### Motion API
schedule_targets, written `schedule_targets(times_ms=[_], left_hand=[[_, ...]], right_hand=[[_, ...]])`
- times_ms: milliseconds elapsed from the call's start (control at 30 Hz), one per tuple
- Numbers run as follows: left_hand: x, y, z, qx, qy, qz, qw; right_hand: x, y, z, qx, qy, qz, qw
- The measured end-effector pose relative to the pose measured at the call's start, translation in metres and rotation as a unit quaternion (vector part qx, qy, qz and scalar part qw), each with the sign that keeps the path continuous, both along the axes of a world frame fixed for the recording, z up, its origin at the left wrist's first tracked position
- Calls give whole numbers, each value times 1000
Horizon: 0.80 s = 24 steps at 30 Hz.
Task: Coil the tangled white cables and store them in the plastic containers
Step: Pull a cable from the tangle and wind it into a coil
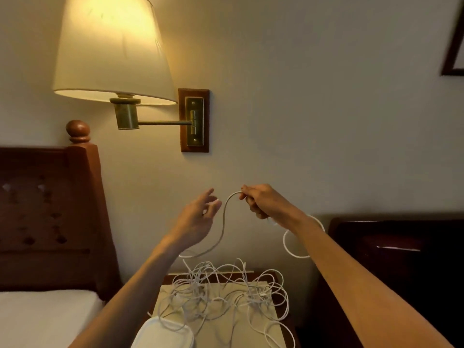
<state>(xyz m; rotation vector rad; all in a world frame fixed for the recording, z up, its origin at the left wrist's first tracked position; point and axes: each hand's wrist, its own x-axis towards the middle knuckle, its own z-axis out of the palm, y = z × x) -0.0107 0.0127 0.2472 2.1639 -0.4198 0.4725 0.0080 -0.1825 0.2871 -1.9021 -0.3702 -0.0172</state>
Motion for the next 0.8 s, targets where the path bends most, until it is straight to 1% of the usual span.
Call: schedule_targets(times_ms=[33, 67, 100, 133, 233, 300, 367, 400, 433, 533, 667, 733, 800], left_hand=[[-4, -13, 0, 16, 12, -39, 999], [-4, -22, -2, 20, 25, -53, 998], [-5, -28, -3, 15, 35, -59, 998], [-3, -29, -3, 1, 25, -50, 998], [1, -20, 10, -69, -20, 20, 997], [1, -5, 26, -102, -71, 50, 991], [2, 17, 43, -141, -95, 86, 982], [6, 30, 50, -154, -104, 108, 977], [10, 43, 56, -149, -107, 126, 975], [23, 79, 61, -119, -98, 171, 973], [41, 125, 47, -142, -62, 294, 943], [46, 131, 35, -107, -19, 295, 949], [47, 123, 25, -76, 49, 264, 960]], right_hand=[[-4, 3, 0, -1, 2, 14, 1000], [-9, 6, 0, -1, 3, 24, 1000], [-13, 6, 1, -1, 2, 30, 1000], [-17, 5, 1, 0, 2, 35, 999], [-26, -8, -7, 36, 42, 75, 996], [-31, -21, -21, 74, 87, 119, 986], [-35, -35, -40, 118, 126, 147, 974], [-38, -42, -50, 135, 141, 149, 969], [-40, -49, -57, 143, 149, 148, 967], [-43, -66, -69, 126, 151, 140, 970], [-40, -87, -72, 106, 151, 92, 979], [-35, -92, -73, 136, 150, 52, 978], [-29, -88, -66, 171, 129, 14, 977]])
